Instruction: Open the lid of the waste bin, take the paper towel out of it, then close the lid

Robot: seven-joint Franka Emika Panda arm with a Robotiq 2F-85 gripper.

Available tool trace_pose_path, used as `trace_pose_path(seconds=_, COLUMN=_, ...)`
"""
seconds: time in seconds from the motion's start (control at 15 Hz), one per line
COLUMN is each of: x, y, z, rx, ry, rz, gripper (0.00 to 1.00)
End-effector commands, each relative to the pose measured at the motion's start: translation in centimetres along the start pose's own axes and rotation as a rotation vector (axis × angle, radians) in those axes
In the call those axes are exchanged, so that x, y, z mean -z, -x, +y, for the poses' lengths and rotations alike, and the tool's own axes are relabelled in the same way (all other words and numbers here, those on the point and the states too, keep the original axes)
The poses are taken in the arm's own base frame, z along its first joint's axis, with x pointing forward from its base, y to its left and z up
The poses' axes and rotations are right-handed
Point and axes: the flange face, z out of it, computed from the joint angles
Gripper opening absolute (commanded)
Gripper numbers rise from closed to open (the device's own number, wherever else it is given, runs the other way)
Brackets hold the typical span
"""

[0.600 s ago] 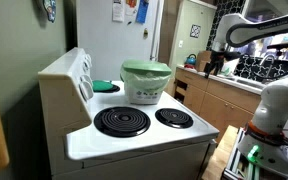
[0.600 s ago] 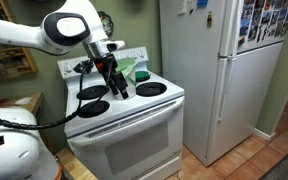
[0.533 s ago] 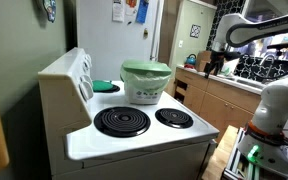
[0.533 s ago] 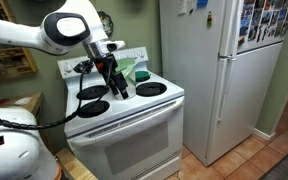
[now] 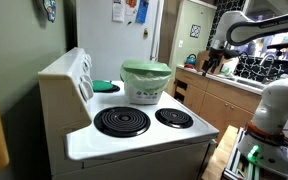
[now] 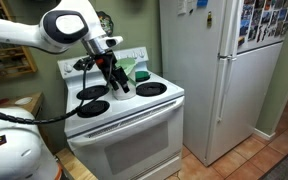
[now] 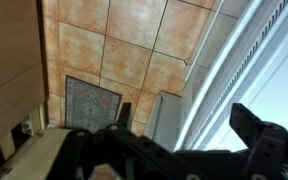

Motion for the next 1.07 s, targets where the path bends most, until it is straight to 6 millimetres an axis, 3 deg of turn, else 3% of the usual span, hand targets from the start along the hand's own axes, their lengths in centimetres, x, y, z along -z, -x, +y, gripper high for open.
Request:
trace_pose_path(seconds=0.0, x=3.6, y=-1.1, z=-3.7, rx=0.136, ry=-0.046, rz=0.144, gripper=1.0)
trace_pose_path(seconds=0.27, x=6.9, y=-1.8, z=-8.9, rx=0.287, ry=-0.123, rz=0.309, gripper=1.0)
trace_pose_path(seconds=0.47, x=8.1, y=-1.8, z=-12.5, rx=0.398, ry=-0.222, rz=0.396, gripper=1.0)
trace_pose_path(seconds=0.53, x=8.0, y=-1.5, z=-10.8, rx=0.335, ry=-0.163, rz=0.375, gripper=1.0)
trace_pose_path(seconds=0.67, x=8.3, y=-1.4, z=-12.3, rx=0.375, ry=-0.198, rz=0.394, gripper=1.0)
trace_pose_path(seconds=1.0, x=8.3, y=-1.8, z=-12.8, rx=0.392, ry=-0.218, rz=0.404, gripper=1.0)
